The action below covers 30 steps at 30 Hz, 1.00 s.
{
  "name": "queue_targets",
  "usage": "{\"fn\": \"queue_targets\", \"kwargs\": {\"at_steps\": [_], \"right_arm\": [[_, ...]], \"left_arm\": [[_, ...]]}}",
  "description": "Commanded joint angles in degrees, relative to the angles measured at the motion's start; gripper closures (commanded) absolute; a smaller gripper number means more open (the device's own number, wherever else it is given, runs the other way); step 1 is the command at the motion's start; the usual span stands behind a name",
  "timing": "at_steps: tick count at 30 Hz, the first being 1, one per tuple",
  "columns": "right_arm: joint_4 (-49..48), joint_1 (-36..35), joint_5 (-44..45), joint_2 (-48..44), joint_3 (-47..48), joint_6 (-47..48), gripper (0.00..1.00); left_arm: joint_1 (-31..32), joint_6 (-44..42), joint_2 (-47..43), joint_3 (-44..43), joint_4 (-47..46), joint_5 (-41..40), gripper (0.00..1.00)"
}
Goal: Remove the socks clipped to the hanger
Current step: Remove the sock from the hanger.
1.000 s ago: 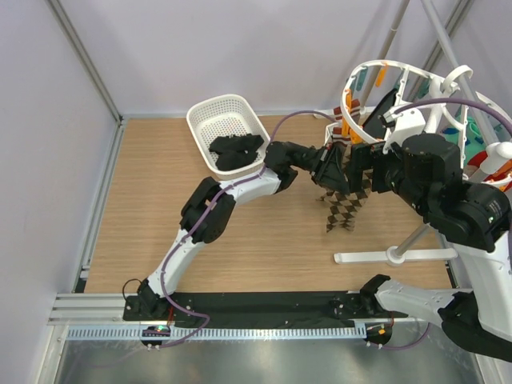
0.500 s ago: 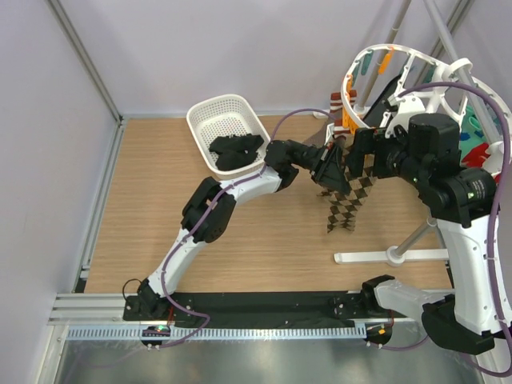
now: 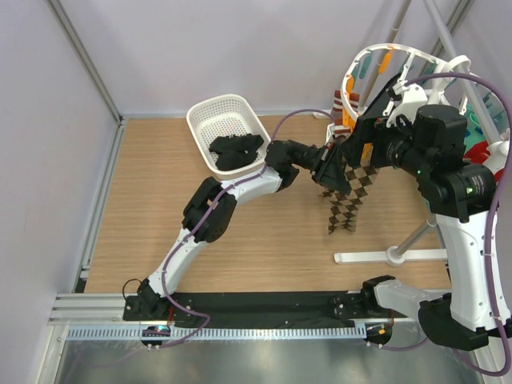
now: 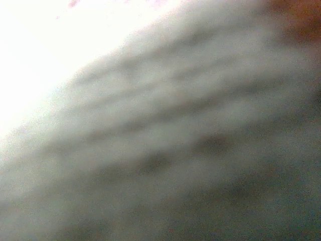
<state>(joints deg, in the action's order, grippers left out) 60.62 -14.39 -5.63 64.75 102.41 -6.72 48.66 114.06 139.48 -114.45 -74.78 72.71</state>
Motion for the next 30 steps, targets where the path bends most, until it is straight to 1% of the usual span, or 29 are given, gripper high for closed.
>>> {"fn": "queue_targets", "kwargs": {"at_steps": [1,5,9,15,18,21,25,30], "right_arm": [[-4.1,0.6,3.2,0.5,0.2,-0.6,0.06],[-4.0,0.5,4.7,0.5,-0.8,-1.9,0.06],[-6.0,0.5,5.1,-0.9,-4.3,-3.6,0.06],[-11.6,0.5,5.3,-4.6,-9.1,-5.7,0.07],[-15.0,0.5,5.5,-6.1,-12.9,-6.9,0.06],[-16.8,0.5,5.2,-7.1,-14.3,-7.6,0.07],[-19.7,0.5,5.5,-7.3,-16.0,-9.0,0.1],[-21.9,0.6,4.6,-7.9,-17.0,-8.1,0.15]], "left_arm": [[0.5,5.3,0.1,-2.0,-13.8,1.2,1.0],[0.5,5.4,0.5,-2.6,-13.8,1.5,1.0],[0.4,5.9,1.1,-3.6,-13.8,2.0,1.0],[0.3,5.6,0.9,-4.3,-13.8,2.2,1.0],[0.4,5.7,1.1,-4.9,-13.8,2.0,1.0],[0.4,6.1,1.2,-5.0,-13.8,2.1,1.0],[0.3,6.1,1.1,-4.9,-13.8,2.1,1.0],[0.4,6.1,1.1,-5.1,-13.8,3.2,1.0]]}}
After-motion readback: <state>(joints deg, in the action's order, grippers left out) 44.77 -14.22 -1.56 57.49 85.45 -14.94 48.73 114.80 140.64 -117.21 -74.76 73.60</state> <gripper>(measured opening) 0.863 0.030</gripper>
